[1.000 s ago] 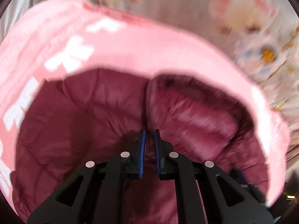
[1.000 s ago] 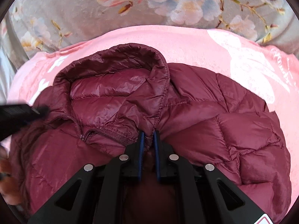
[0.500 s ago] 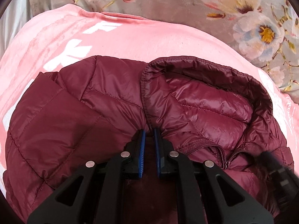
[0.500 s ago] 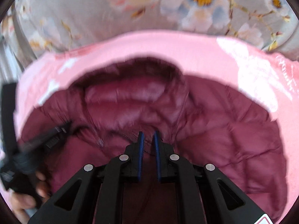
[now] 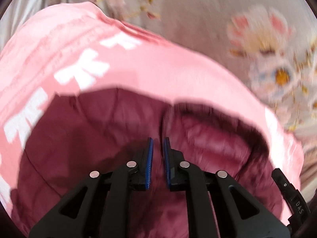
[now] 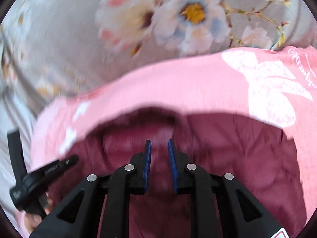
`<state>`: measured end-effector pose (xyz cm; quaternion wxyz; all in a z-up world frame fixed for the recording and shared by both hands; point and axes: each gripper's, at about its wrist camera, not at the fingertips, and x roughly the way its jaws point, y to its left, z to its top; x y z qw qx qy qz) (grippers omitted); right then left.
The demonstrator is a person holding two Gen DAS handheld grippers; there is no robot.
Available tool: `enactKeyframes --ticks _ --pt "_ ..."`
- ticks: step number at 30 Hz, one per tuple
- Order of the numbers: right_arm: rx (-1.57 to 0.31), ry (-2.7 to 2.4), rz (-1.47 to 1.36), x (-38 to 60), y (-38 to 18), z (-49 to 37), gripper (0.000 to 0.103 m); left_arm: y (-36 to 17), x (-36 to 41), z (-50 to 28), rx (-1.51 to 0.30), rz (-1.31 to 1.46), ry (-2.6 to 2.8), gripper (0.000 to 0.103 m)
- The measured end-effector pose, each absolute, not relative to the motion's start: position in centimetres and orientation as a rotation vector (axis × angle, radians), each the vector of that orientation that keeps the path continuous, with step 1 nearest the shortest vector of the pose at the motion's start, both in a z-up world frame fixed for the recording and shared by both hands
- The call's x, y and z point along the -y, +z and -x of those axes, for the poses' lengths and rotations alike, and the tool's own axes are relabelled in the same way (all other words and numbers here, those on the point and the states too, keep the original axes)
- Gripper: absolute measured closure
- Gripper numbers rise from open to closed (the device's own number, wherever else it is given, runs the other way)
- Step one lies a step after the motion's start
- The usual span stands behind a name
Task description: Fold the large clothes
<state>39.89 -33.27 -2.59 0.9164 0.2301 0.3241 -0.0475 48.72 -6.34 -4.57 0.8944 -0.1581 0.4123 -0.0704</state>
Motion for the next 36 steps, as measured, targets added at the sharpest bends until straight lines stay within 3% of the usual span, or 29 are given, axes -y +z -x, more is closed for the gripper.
enactKeyframes --ticks 3,5,7,10,13,14,17,24,29,36 --pt "-0.64 -0.103 -0.565 35.0 -1.9 -42.2 0.081 -3.2 6.0 -51.3 -0.863 0.402 -0.133 0.085" --pt "-0.642 -0.1 -0.629 35.9 -2.3 -43.4 0.063 -3.0 6.0 -52.8 -0.877 0.441 -0.124 0.077" --pt "-0.654 -0.089 -0.696 36.6 -3.1 -44.6 0.061 -3.3 6.2 -54.3 -0.903 0.497 -0.138 0.063" --pt "-0.694 -0.079 -0.749 37.3 -4.6 -46.0 0.063 -4.4 6.5 -55.7 -0.942 0.554 -0.153 0.056" --pt "-0.778 -0.045 -0.607 35.6 -5.4 -46.4 0.079 -5.6 7.7 -56.5 -1.002 0.493 -0.163 0.058" --pt "-0.793 -0.05 -0.553 35.1 -5.5 -46.1 0.08 -5.9 8.0 -56.3 -1.008 0.446 -0.154 0.06" --pt "-0.852 -0.104 -0.384 33.9 -6.4 -45.4 0.081 -7.0 8.9 -55.7 -1.042 0.316 -0.128 0.067" --pt "-0.907 -0.137 -0.283 33.1 -7.6 -44.7 0.084 -8.6 11.5 -53.8 -0.977 0.063 -0.106 0.066" --pt "-0.765 -0.138 -0.345 33.1 -4.3 -43.8 0.083 -9.2 11.4 -52.8 -0.904 0.05 -0.101 0.066" --pt "-0.876 -0.175 -0.309 32.8 -7.8 -45.4 0.084 -9.3 10.9 -52.5 -0.873 0.073 -0.112 0.066"
